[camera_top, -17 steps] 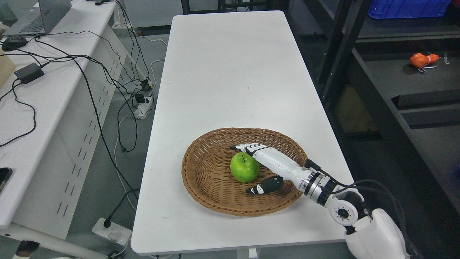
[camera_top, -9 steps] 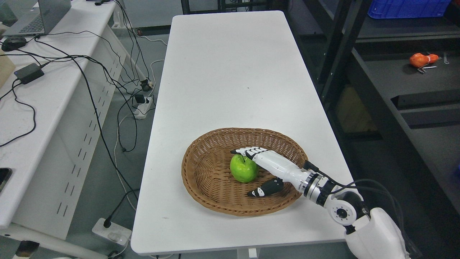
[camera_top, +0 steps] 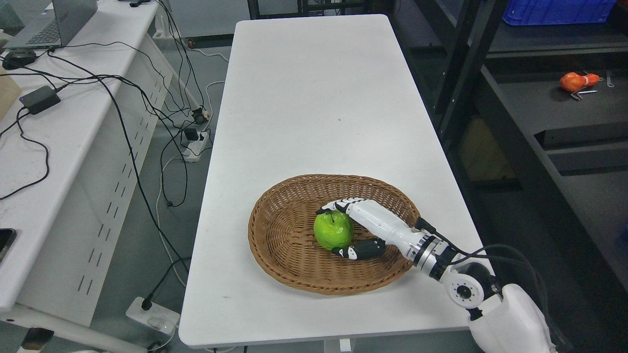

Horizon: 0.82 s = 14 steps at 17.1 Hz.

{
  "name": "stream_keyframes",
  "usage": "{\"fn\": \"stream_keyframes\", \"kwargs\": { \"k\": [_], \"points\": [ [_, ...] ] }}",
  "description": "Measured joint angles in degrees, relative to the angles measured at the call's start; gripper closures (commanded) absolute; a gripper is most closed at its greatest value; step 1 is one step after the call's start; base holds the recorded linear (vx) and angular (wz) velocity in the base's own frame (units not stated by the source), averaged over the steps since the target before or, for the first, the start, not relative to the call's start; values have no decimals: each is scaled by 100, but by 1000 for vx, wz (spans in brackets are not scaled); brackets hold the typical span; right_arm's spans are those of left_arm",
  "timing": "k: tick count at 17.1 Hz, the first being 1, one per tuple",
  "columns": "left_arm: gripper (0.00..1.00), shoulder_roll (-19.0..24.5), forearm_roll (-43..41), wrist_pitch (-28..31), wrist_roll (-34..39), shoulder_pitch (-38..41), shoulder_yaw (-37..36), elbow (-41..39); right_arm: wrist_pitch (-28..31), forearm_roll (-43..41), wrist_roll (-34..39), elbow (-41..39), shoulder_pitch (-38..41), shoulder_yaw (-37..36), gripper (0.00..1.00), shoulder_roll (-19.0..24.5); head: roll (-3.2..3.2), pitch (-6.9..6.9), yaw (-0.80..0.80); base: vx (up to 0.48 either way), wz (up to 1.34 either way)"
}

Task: Place green apple on left shelf middle layer
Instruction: 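Close the right hand fingers around the green apple, then lift the green apple out of the basket with the right hand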

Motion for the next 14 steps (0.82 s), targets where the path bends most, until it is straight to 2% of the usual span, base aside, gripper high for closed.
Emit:
{"fn": "stream_keyframes", "kwargs": {
  "k": [4, 6, 9, 10, 11, 12, 14],
  "points": [
    [0, 0, 0, 0, 0, 0, 0, 0, -121, -12, -32, 8, 106, 9, 39, -16, 0, 0, 0, 0, 0],
    [0, 0, 0, 0, 0, 0, 0, 0, -145, -13, -75, 13, 156, 16, 42, -19, 0, 0, 0, 0, 0],
    [0, 0, 0, 0, 2, 0, 0, 0, -163, -5, -82, 16, 209, 12, 54, -25, 0, 0, 0, 0, 0],
    [0, 0, 0, 0, 2, 0, 0, 0, -180, -5, -67, 16, 219, -9, 66, -27, 0, 0, 0, 0, 0],
    [0, 0, 0, 0, 2, 0, 0, 0, -190, -5, -46, 14, 223, -42, 87, -29, 0, 0, 0, 0, 0],
    [0, 0, 0, 0, 2, 0, 0, 0, -181, -15, -29, 10, 230, -88, 98, -33, 0, 0, 0, 0, 0],
    [0, 0, 0, 0, 2, 0, 0, 0, -160, -44, 41, -1, 241, -222, 99, -37, 0, 0, 0, 0, 0]
  ]
}}
